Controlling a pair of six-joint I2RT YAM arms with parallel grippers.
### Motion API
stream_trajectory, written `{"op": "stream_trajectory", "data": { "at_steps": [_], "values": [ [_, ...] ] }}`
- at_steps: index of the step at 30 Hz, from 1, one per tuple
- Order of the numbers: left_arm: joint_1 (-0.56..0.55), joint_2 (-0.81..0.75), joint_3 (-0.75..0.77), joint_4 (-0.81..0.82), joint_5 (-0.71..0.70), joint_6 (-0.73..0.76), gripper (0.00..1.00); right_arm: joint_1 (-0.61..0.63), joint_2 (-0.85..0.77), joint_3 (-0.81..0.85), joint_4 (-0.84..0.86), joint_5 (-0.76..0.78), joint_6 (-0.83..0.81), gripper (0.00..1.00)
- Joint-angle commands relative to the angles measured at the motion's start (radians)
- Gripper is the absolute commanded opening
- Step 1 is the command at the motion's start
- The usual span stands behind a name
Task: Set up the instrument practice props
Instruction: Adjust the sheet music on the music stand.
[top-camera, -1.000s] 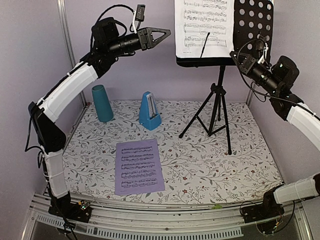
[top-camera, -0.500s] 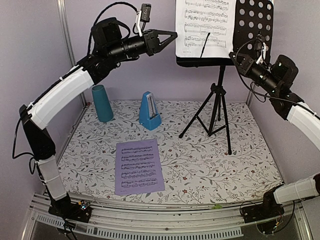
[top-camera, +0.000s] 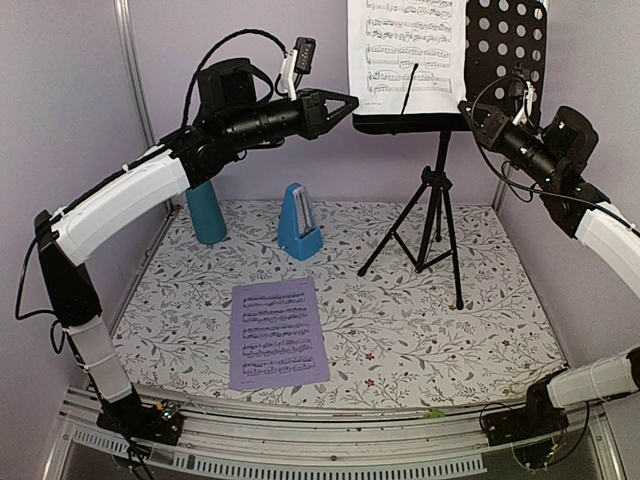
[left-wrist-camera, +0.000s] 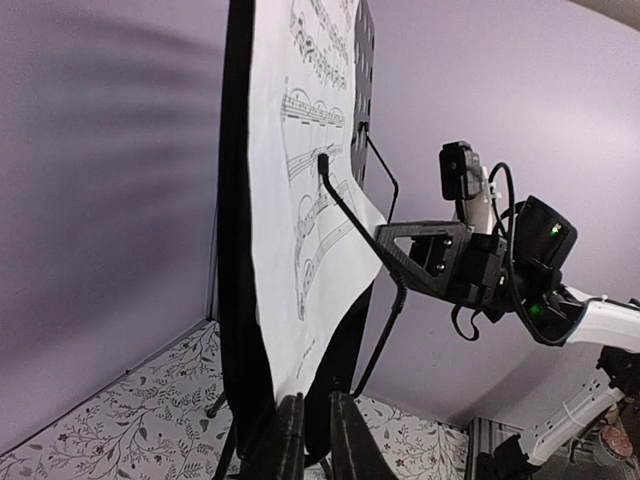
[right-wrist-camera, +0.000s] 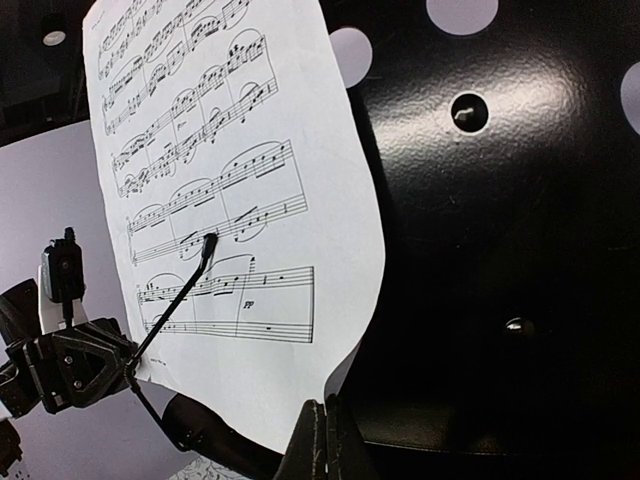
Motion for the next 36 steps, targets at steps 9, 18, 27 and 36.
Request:
{"op": "stream_trajectory", "data": {
  "at_steps": [9,18,27,36],
  "values": [
    [-0.029,-0.004,0.019,-0.004,-0.032,-0.033,0.09,0.01,-0.004,0.03,-0.004,0.004,-0.013,0.0],
    [-0.03,-0.023,0.0,-0.018,-0.095,-0.03,0.24,0.01,0.004,0.038,-0.003,0.0,-0.01,0.0],
    [-0.031,-0.021,0.002,-0.028,-0.103,-0.03,0.32,0.013,0.004,0.043,-0.003,-0.001,-0.01,0.0],
    [-0.031,-0.026,-0.009,-0.024,-0.112,-0.031,0.35,0.015,0.006,0.044,-0.005,-0.003,-0.011,0.0]
  ]
}}
